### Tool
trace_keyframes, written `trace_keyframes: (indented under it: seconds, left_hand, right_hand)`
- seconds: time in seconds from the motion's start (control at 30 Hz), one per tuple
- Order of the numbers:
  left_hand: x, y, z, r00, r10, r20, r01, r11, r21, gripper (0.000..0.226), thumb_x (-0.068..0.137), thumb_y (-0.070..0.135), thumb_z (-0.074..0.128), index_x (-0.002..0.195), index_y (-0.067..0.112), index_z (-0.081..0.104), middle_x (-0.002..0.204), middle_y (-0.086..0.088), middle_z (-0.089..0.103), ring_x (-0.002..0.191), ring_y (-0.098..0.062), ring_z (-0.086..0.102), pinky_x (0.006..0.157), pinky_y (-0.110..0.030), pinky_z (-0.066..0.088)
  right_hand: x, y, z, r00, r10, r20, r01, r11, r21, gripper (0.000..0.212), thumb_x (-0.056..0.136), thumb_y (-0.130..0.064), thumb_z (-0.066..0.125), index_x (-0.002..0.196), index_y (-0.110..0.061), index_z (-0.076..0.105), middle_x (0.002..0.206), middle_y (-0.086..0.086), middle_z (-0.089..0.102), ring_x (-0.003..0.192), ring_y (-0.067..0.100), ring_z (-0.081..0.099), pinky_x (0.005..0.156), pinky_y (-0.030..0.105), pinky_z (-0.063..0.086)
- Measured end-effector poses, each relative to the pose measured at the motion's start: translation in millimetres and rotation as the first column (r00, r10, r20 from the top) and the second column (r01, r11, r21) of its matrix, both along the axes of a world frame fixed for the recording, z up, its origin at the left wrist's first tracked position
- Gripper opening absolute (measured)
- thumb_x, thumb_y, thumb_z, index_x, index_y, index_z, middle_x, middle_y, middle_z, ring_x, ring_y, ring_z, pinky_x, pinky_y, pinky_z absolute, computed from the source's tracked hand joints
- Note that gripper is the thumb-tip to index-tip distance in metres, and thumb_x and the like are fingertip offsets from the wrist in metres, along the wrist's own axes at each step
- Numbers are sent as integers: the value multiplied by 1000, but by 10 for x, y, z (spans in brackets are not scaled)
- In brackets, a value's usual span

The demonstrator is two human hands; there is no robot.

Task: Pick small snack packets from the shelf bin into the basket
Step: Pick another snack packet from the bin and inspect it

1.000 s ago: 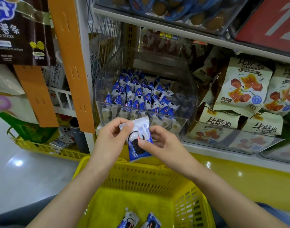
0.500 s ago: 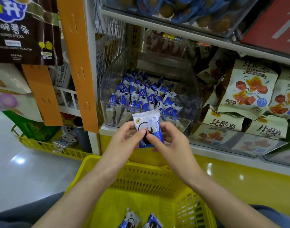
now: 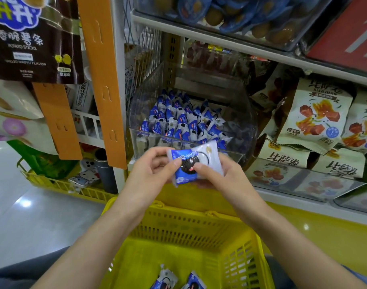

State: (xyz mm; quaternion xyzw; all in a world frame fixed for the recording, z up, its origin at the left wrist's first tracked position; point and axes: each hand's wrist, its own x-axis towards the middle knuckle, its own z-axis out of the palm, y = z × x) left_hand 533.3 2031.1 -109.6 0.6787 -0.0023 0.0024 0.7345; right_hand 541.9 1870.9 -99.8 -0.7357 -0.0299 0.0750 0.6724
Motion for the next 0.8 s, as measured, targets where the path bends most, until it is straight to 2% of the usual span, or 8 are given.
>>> trace_keyframes:
  seconds: [0.07,0.17,0.33,0.43,0.47,0.53,0.63,0.8]
  left_hand:
    - [4,6,-8,997,74,4,-74,997,-38,15,87,16,60,102,18,59,77,6,69,64,1,63,59,-12,50]
    - [-3,-5,-33,994,111,15,-111,994,-24,12,87,18,60,99,16,61,87,0,70,70,3,64,60,-8,47]
    - [-10,-45,-59,998,5,-65,-10,997,-73,20,90,22,54,105,12,62,92,-1,73,83,-8,69,70,-18,55]
    - [-10,-23,-50,1000,18,5,-18,1000,-4,12,89,17,57,95,9,63,86,-3,72,78,-9,68,66,-17,54]
    - [-7,-13,-43,999,22,47,-23,999,37,8,88,14,59,91,8,63,83,-4,71,75,-9,67,65,-20,55]
    - [5,4,-39,992,-10,122,-10,987,158,2,85,12,62,84,12,64,79,-5,69,75,-16,66,69,-33,56]
    - [1,-5,-40,986,-74,148,35,968,248,7,85,15,63,80,20,64,76,-3,67,77,-28,63,72,-45,52]
    - [1,-28,-59,993,-52,103,30,980,198,6,85,14,62,85,20,63,79,0,70,76,-14,66,70,-29,54]
  right_hand:
    - [-22,5,-15,997,67,-45,-69,997,-45,23,79,-15,70,100,-12,61,90,7,70,74,14,66,69,28,54]
    - [-41,0,-24,995,90,-31,-93,990,-109,24,75,-16,73,95,-8,61,83,5,68,74,14,64,65,22,51]
    - [-25,-21,-20,995,93,-32,-92,996,6,30,77,-14,70,104,-4,61,89,8,69,78,14,65,68,20,52]
    - [-20,-4,-44,992,80,93,-64,985,-160,24,78,-16,71,100,-10,61,93,5,70,80,15,64,71,27,52]
    - [-20,8,-56,986,77,150,-47,979,-198,21,79,-15,70,98,-13,62,95,3,70,83,16,64,75,30,52]
    - [-27,33,-75,970,74,230,-28,980,-199,15,82,-14,67,96,-18,62,95,-1,70,88,14,66,81,28,54]
    - [-37,36,-77,951,66,301,-14,985,-169,11,85,-14,64,90,-24,63,85,-8,70,81,7,66,74,20,53]
    - [-86,39,-70,914,56,402,32,978,-208,11,84,-19,65,87,-29,63,84,-12,68,78,5,65,72,21,53]
